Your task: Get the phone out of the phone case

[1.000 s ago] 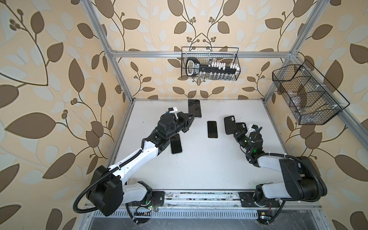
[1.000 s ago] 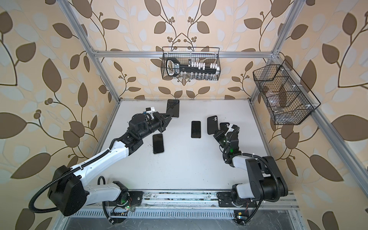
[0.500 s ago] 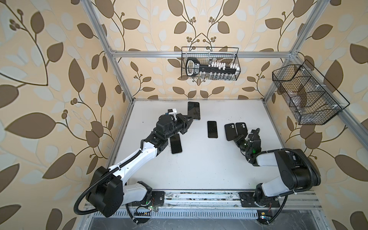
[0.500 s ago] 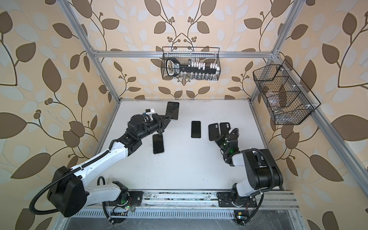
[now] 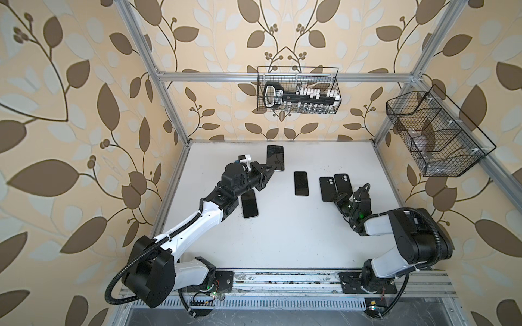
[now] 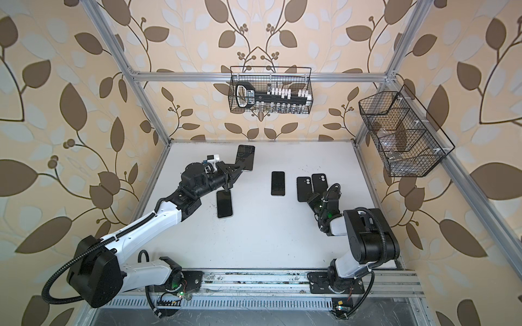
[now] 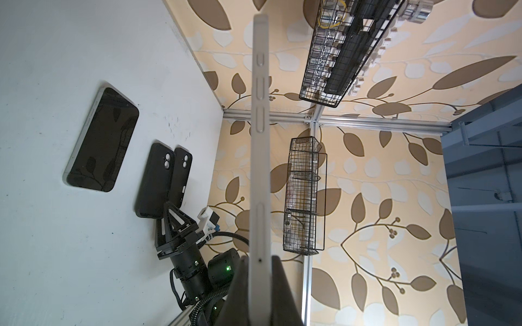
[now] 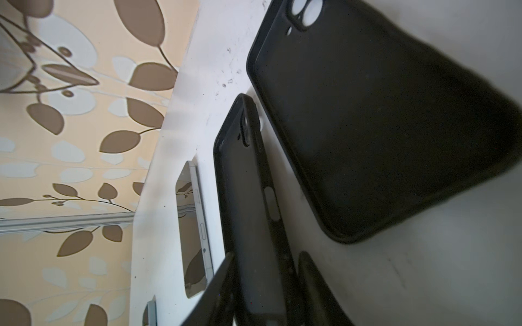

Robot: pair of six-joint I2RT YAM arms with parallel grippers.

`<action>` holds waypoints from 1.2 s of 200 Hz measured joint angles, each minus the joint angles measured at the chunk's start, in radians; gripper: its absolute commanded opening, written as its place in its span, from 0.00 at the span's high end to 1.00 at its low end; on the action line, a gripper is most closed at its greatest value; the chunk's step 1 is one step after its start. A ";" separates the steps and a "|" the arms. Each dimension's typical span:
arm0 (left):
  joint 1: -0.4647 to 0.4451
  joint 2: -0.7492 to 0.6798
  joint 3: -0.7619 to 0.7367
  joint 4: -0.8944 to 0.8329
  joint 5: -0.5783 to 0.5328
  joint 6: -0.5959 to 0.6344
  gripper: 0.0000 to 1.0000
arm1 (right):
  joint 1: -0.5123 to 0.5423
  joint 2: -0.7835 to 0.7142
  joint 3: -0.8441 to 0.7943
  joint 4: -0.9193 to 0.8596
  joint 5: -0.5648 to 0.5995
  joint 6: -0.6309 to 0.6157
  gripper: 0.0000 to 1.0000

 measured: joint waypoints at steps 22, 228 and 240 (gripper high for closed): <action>0.000 0.000 -0.002 0.000 0.000 0.000 1.00 | -0.003 -0.024 -0.009 -0.019 0.015 -0.007 0.52; 0.064 0.187 -0.166 0.121 0.011 0.367 1.00 | 0.015 -0.604 0.037 -0.496 0.053 -0.238 0.19; 0.064 0.224 -0.167 0.163 0.014 0.374 1.00 | 0.024 -0.604 0.037 -0.506 0.045 -0.248 0.16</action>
